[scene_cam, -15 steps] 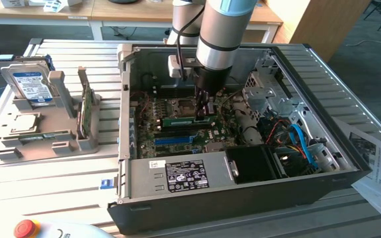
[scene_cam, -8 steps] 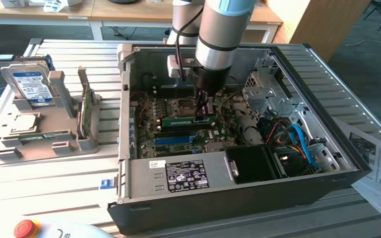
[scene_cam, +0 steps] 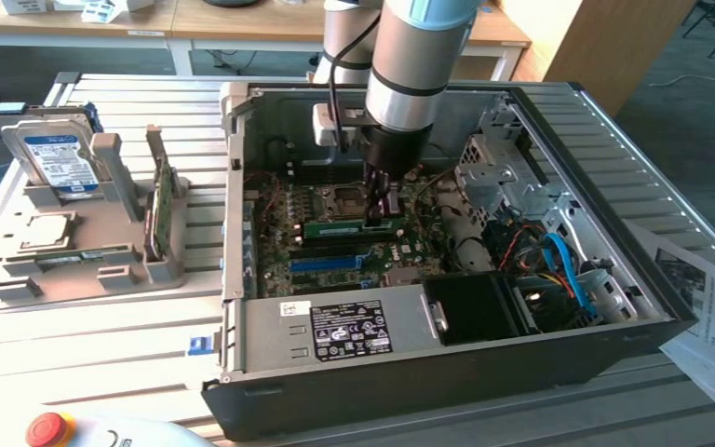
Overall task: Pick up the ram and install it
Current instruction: 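Insert the ram into the slot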
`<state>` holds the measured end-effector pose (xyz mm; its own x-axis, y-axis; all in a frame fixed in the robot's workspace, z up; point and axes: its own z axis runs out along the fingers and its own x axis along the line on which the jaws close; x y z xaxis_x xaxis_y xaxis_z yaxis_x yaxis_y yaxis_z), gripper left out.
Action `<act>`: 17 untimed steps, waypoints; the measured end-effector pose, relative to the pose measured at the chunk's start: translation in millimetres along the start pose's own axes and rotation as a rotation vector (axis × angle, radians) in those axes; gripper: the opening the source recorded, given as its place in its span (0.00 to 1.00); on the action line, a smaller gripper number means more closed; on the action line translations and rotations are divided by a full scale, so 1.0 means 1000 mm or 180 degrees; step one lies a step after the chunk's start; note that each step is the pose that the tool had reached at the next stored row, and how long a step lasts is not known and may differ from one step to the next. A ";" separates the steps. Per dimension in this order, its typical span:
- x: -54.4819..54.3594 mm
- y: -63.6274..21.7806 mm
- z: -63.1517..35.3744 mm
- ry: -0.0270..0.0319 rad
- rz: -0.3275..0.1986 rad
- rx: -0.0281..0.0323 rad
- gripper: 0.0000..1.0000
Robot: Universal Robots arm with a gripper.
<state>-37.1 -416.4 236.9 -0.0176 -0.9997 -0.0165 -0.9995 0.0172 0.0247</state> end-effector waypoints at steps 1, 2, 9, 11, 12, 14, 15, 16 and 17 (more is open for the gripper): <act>0.000 0.0000 0.0000 0.0000 0.0000 -0.0001 0.11; 0.000 0.0000 0.0000 0.0000 0.0000 -0.0002 0.11; 0.000 -0.0001 0.0000 0.0000 0.0000 -0.0006 0.11; 0.000 -0.0002 0.0000 0.0000 0.0000 -0.0007 0.11; 0.000 -0.0002 0.0000 0.0000 0.0000 -0.0007 0.11; 0.000 -0.0002 0.0000 0.0000 0.0000 -0.0007 0.11; 0.000 -0.0002 0.0000 0.0000 0.0000 -0.0007 0.11; 0.000 -0.0002 0.0002 0.0000 0.0000 -0.0008 0.11; 0.000 -0.0002 0.0006 0.0000 0.0000 -0.0007 0.11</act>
<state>-36.9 -416.6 236.3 -0.0176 -0.9997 -0.0165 -0.9995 0.0172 0.0271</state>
